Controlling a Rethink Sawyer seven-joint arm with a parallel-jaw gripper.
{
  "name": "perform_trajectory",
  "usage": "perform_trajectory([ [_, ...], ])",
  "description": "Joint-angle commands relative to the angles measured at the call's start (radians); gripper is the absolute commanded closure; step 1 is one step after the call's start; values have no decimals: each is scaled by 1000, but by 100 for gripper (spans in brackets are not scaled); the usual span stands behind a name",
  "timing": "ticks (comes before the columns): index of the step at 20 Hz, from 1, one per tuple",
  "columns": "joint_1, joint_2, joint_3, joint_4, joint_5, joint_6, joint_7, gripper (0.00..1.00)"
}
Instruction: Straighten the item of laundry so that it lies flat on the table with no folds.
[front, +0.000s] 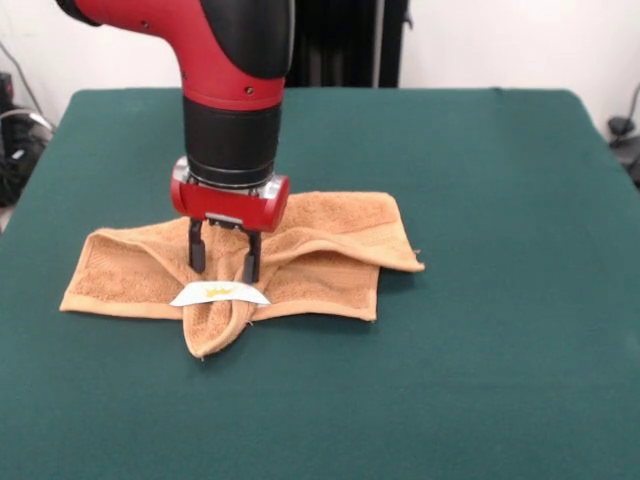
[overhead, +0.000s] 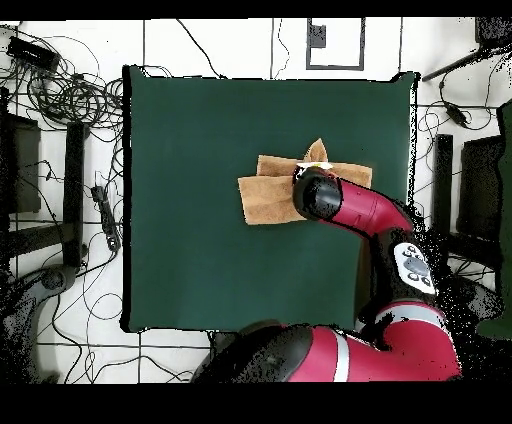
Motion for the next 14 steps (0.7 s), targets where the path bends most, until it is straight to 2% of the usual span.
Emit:
perform_trajectory([
  [1,51,74,86,39,-6,-19,134,0],
  [14,39,129,80,-38,-24,-31,100,0],
])
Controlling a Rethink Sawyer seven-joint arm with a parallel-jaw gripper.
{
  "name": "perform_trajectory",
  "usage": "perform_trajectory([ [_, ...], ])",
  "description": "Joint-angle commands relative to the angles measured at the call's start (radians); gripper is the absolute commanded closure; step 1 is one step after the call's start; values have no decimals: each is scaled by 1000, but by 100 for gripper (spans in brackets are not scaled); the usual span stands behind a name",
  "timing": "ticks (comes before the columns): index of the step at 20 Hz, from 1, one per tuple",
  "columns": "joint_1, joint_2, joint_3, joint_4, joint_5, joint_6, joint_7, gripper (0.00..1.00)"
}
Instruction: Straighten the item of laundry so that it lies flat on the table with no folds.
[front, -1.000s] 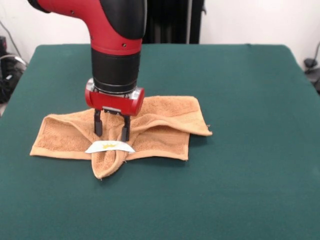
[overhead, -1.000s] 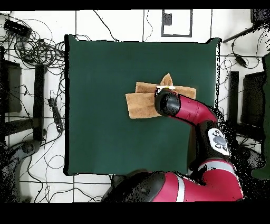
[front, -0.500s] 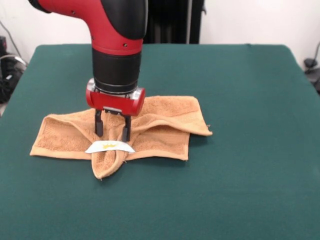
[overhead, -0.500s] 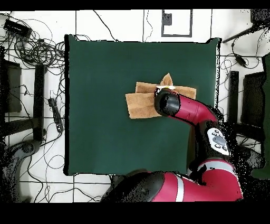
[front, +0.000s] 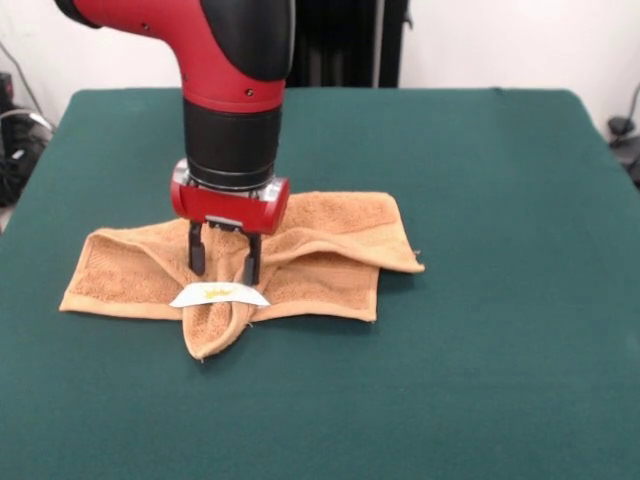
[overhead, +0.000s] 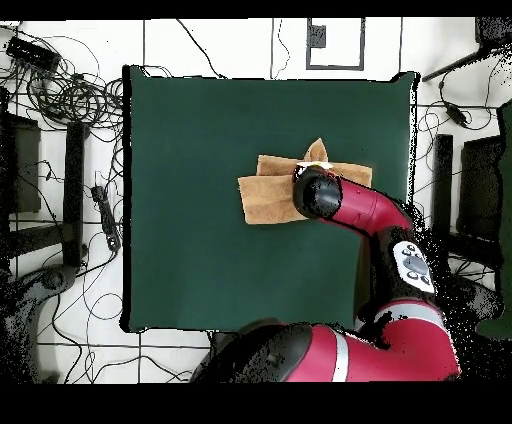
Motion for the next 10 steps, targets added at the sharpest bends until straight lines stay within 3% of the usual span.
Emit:
perform_trajectory([
  [1,36,131,81,-34,-26,-38,98,0],
  [10,16,156,90,-59,-43,-55,77,0],
])
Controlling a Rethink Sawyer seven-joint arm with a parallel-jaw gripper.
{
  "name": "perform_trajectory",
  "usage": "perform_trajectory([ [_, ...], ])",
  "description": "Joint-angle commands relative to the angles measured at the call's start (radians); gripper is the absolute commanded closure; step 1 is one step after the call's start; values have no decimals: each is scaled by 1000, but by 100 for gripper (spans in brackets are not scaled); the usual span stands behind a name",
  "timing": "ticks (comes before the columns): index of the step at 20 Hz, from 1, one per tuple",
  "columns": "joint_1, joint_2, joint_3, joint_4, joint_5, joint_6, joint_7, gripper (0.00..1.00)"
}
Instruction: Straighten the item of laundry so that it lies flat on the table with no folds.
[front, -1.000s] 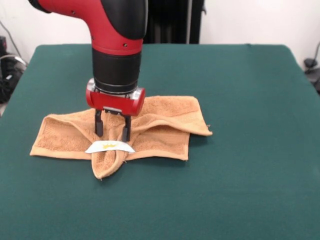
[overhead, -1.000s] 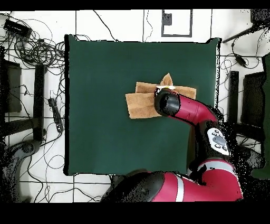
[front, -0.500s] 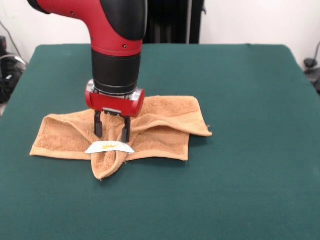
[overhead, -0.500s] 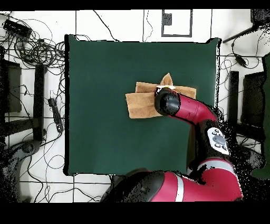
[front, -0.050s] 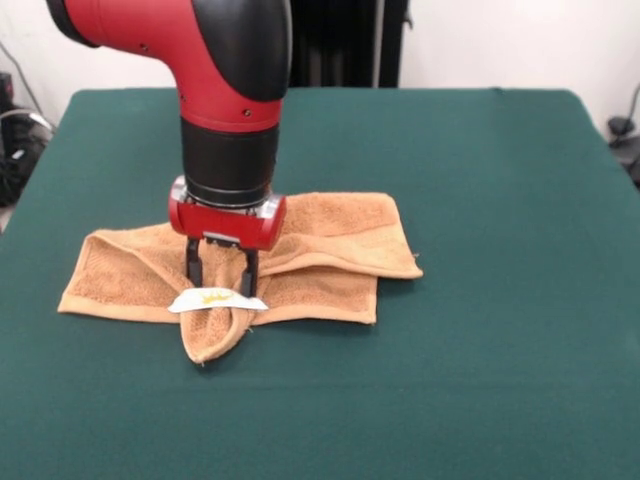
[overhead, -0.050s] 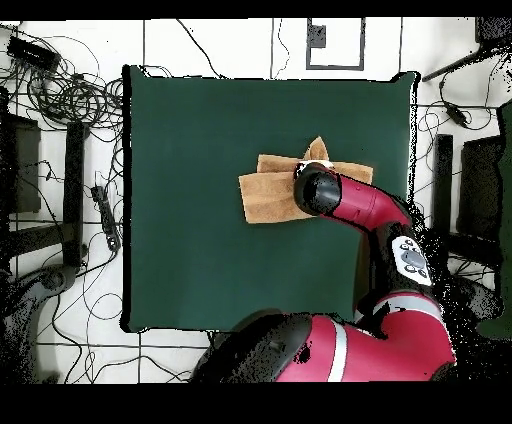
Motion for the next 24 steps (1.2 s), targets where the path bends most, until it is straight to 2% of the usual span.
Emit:
perform_trajectory([
  [1,18,118,89,-18,-44,-52,78,0],
  [13,8,123,97,-18,-51,-65,68,0],
  [24,-53,83,169,-32,-122,-139,17,0],
])
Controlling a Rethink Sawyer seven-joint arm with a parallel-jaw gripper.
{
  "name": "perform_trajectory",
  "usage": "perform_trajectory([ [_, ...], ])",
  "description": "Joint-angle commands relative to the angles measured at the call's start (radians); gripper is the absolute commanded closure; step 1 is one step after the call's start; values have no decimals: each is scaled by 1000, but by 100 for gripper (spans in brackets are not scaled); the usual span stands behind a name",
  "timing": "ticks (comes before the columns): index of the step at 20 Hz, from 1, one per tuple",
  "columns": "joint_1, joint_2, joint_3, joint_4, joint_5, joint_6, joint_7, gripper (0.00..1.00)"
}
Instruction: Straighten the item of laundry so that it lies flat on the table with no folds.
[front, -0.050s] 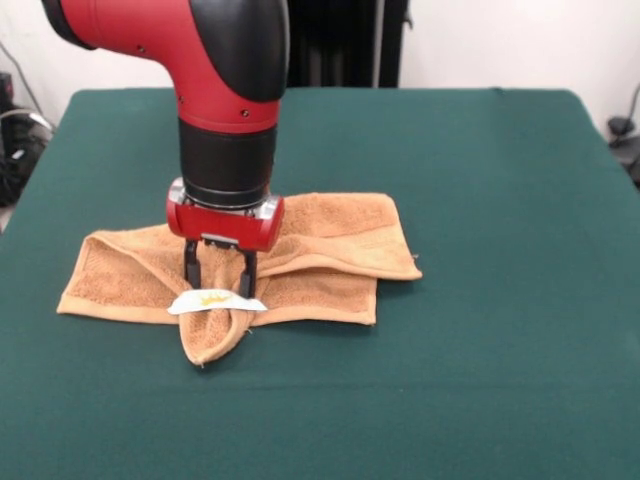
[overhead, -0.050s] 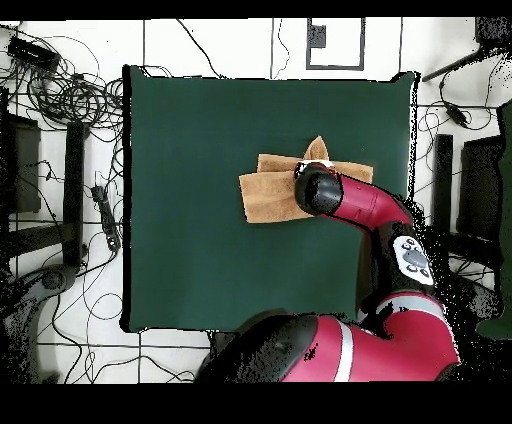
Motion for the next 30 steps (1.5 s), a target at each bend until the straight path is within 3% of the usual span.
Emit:
perform_trajectory([
  [1,-38,89,150,-36,-82,-137,18,0],
  [25,-52,110,165,-23,-146,-228,111,0],
  [30,-74,125,189,-10,-163,-326,136,0],
])
